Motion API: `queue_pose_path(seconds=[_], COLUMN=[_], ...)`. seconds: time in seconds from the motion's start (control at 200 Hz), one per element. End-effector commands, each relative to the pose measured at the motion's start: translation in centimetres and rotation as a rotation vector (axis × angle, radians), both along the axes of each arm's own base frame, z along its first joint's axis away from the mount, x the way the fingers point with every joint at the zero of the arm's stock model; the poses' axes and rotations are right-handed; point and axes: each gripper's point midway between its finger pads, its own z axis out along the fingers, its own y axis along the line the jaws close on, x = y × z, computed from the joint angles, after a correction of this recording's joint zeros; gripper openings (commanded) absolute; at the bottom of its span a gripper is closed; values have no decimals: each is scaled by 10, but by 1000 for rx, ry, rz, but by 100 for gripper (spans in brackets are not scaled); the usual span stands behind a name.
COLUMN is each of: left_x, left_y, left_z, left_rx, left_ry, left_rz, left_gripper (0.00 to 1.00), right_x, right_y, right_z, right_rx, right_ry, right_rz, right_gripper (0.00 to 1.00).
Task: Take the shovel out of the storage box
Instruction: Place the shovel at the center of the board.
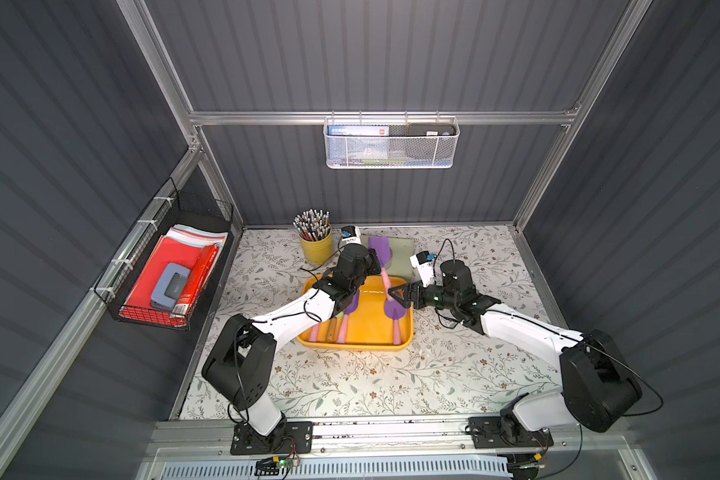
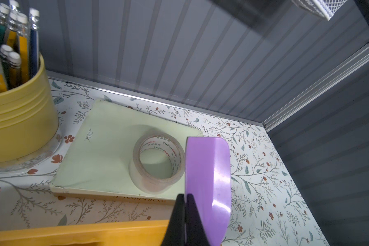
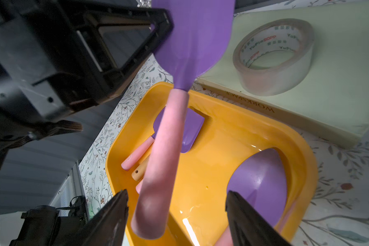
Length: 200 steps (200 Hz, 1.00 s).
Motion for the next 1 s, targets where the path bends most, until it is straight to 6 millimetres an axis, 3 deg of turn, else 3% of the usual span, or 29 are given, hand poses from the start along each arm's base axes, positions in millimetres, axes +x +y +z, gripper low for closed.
queue_pose_path(seconds=[0.0,0.33,0.625,0.83,0.951,0.996], left_x=[4,3,3,3,2,2], left_y=[-8,-14,-17,-11,-5,-3], left_z=[10,10,1,2,6,8], left_rx=[-16,-46,-40,-32,-19,-16], left_ry=[-29,-30,-11,-17,-30,-36], left_rz=[-17,-46,-62,-33,-15,-6], left_gripper=[0,0,0,0,10,11], right_x=[3,6,6,7,10,10], right_y=[11,20,23,21,16,15], right_z=[20,6,6,2,1,1], right_rx=[41,26,30,11,-10,-13], right_ry=[-43,-11,-12,-5,-9,-13], right_rz=[35,66,76,66,31,29], right_gripper=[76,70,44,17,1,0])
